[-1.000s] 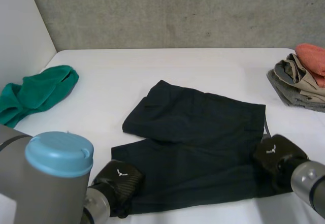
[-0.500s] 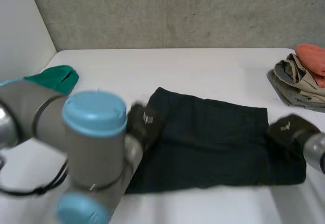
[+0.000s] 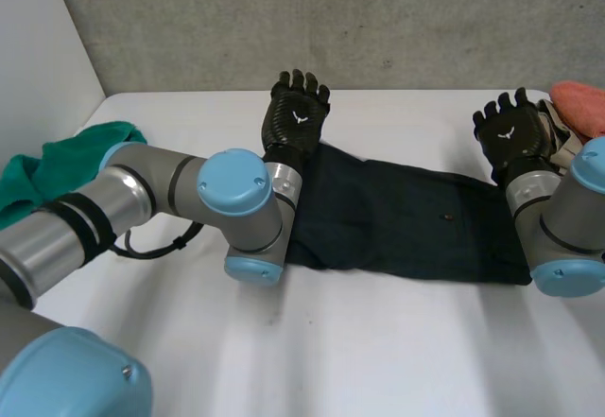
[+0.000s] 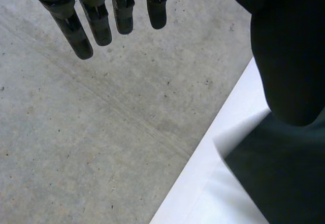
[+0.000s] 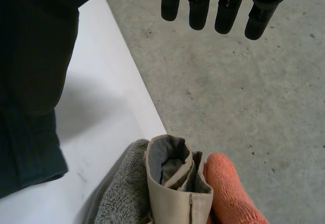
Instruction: Fold the laundry.
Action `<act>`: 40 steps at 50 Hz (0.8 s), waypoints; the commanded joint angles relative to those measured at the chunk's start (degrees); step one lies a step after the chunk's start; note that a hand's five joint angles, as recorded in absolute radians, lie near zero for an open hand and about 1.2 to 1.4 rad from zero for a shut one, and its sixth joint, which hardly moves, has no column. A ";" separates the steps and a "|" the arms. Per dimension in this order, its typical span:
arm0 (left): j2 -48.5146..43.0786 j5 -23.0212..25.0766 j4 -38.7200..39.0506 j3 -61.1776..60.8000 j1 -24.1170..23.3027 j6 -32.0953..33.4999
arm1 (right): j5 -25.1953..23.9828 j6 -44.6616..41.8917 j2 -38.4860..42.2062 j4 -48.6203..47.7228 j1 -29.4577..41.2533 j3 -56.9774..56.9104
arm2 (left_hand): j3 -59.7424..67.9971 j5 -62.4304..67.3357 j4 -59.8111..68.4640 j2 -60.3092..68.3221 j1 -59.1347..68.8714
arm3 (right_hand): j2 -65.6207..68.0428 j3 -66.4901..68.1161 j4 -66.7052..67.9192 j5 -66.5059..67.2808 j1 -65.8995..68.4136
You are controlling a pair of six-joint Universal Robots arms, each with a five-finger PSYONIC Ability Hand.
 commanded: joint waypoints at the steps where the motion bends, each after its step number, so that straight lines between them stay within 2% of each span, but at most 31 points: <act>1: 11.71 -0.92 -0.24 -14.50 -0.56 -1.42 | -0.30 10.87 -11.47 7.90 -0.53 6.33 | -2.20 -2.65 -1.58 -1.83 -1.16 | -2.31 -2.17 -2.21 -2.55 -3.48; 7: 20.07 -0.92 -0.33 -27.09 -0.65 -4.50 | -4.33 18.25 -17.28 24.49 -1.23 11.42 | -2.20 -2.65 -1.58 -1.83 -1.16 | -2.31 -2.17 -2.21 -2.55 -3.48; 11: 24.38 -0.83 -0.24 -34.92 -0.74 -8.10 | -7.33 21.34 -17.55 29.70 -3.69 14.23 | -2.20 -2.65 -1.58 -1.83 -1.16 | -2.31 -2.17 -2.21 -2.55 -3.48; 15: 26.84 -0.66 -0.24 -39.93 -0.83 -11.44 | -8.83 21.52 -17.37 28.93 -5.01 16.79 | -2.20 -2.65 -1.58 -1.83 -1.16 | 1.30 1.43 1.39 1.06 0.12; 20: 27.55 -0.66 -0.15 -41.61 -1.27 -12.33 | -8.74 21.26 -16.06 25.85 -5.37 17.93 | -2.20 -2.65 -1.58 -1.83 -1.16 | 8.86 8.99 8.95 8.62 7.68; 23: 27.55 -0.66 -0.15 -41.53 -1.27 -12.33 | -8.22 20.91 -12.55 24.01 -5.63 17.32 | -2.20 -2.65 -1.58 -1.83 -1.16 | 23.81 23.94 23.90 23.57 22.63; 24: 27.55 -0.66 -0.15 -41.53 -1.27 -12.33 | -8.13 20.65 -11.84 24.00 -5.80 17.06 | -2.20 -2.65 -1.58 -1.83 -1.16 | 32.68 32.81 32.77 32.44 31.50; 25: 27.55 -0.66 -0.15 -41.53 -1.27 -12.24 | -7.69 19.86 -11.23 24.26 -6.33 16.62 | -2.20 -2.65 -1.58 -1.83 -1.16 | 58.08 58.21 58.17 57.84 56.90; 26: 27.73 -0.75 -0.15 -41.53 -1.35 -12.24 | -7.34 19.07 -11.22 24.27 -6.86 16.44 | -2.20 -2.65 -1.58 -1.83 -1.16 | 67.60 67.73 67.69 67.36 66.42; 28: 28.16 -1.01 -0.15 -41.53 -1.27 -12.32 | -6.29 16.70 -11.66 23.13 -7.82 17.05 | -2.20 -2.65 -1.58 -1.83 -1.16 | 67.69 67.83 67.79 67.45 66.52; 34: 33.51 -0.66 -0.33 -43.19 -1.27 -12.33 | -3.65 3.70 -21.76 13.64 -9.41 21.01 | -2.20 -2.65 -1.58 -1.83 -1.16 | 67.69 67.83 67.79 67.45 66.52; 36: 35.10 -0.66 -0.33 -43.90 -1.27 -12.33 | -3.56 -0.78 -22.38 12.76 -8.89 20.92 | -2.20 -2.65 -1.58 -1.83 -1.16 | 67.69 67.83 67.79 67.45 66.52; 37: 35.89 -0.66 -0.33 -44.33 -1.27 -12.33 | -3.47 -5.76 -22.47 12.49 -8.45 20.75 | -2.20 -2.65 -1.58 -1.83 -1.16 | 67.69 67.83 67.79 67.45 66.52; 40: 38.27 -0.66 -0.24 -46.00 -1.09 -12.41 | -4.78 -10.54 -22.56 11.79 -6.61 20.31 | -2.20 -2.65 -1.58 -1.83 -1.16 | 67.69 67.83 67.79 67.45 66.52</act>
